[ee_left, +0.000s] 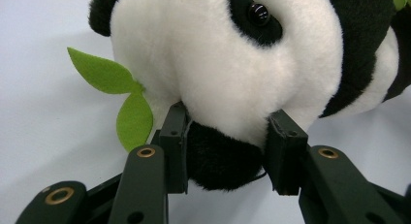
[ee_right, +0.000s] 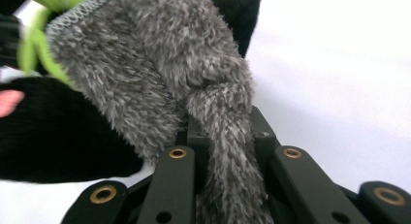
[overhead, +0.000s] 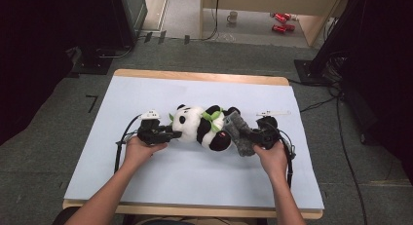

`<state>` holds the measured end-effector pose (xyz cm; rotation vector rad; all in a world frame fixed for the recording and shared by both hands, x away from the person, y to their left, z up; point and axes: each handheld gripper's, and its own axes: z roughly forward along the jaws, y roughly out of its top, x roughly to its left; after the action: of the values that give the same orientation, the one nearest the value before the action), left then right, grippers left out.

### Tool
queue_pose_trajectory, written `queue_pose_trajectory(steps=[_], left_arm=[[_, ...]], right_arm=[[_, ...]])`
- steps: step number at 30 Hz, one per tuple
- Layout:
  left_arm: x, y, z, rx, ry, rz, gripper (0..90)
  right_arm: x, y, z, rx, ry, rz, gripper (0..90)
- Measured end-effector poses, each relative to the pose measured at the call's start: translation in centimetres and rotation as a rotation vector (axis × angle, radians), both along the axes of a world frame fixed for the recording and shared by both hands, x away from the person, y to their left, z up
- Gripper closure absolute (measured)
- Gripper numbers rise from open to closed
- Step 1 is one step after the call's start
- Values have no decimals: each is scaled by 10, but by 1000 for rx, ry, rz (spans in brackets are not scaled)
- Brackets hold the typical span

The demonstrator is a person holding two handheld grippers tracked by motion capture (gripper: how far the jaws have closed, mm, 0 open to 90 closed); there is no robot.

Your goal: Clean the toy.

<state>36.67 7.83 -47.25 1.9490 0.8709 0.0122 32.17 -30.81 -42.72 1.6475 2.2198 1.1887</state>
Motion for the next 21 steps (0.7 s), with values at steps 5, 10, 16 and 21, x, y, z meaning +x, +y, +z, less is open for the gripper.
queue_pose_trajectory(steps=[5, 10, 16, 21], left_arm=[[0, -1, 0, -1, -3, 1, 590], [0, -1, -1, 0, -7, 1, 591], [-1, -2, 0, 6, -13, 4, 590], [-2, -2, -1, 10, -19, 5, 588]], right_arm=[[-4, 3, 19, 10, -54, 18, 781], [-3, 6, 35, 30, -104, 20, 781], [8, 13, 44, 50, -117, 32, 782], [15, 28, 50, 54, -137, 68, 782]])
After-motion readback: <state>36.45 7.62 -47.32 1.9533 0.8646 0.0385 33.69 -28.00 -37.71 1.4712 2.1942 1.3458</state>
